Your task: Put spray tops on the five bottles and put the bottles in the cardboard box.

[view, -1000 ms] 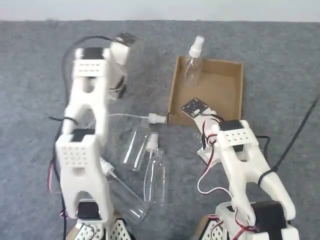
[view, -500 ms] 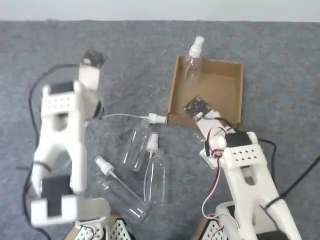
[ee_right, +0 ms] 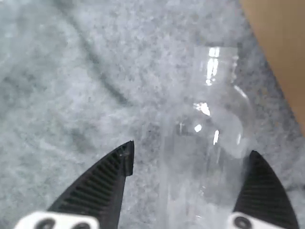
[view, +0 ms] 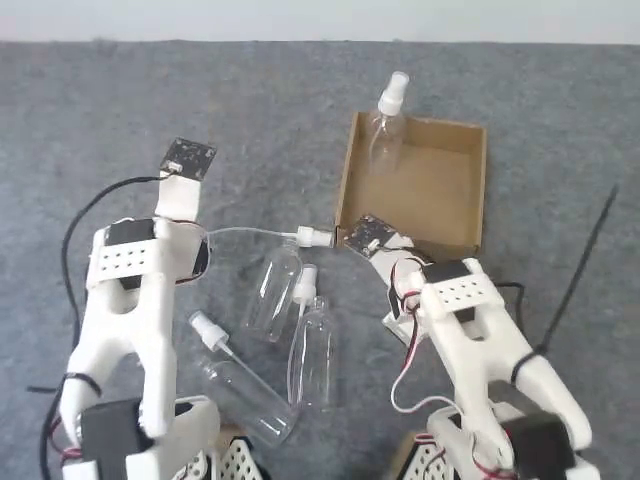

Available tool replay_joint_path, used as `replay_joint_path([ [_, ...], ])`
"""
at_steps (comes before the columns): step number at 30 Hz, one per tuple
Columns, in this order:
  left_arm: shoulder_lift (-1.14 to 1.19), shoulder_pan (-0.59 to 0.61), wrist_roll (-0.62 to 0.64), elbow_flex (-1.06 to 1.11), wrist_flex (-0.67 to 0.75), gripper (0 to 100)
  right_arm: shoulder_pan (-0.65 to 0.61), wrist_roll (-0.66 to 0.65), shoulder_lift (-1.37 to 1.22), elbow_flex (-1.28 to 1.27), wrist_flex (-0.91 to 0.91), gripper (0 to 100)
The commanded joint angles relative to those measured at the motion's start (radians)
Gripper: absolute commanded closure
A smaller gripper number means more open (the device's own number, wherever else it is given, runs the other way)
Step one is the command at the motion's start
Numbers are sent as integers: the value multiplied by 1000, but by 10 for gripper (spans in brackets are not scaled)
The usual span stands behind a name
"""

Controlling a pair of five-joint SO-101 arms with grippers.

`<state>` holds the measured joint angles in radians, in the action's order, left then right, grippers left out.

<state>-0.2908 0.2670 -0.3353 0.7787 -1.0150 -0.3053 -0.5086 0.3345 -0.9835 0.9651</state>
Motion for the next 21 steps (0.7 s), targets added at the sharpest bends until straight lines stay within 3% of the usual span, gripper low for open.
replay_joint_path([
  [1, -49, 2, 15, -2, 17, 988, 62, 43, 7, 26, -31, 830],
  [6, -48, 2, 17, 15, 20, 988, 251, 15, 79, 32, 21, 950],
  [11, -46, -8, 57, 8, 28, 987, 498, -164, 203, 34, 107, 957],
  [16, -46, -110, 68, 7, 44, 987, 736, -319, 236, 51, 107, 954],
  [21, -20, -207, 130, -38, 40, 987, 823, -305, 154, 124, 39, 954],
])
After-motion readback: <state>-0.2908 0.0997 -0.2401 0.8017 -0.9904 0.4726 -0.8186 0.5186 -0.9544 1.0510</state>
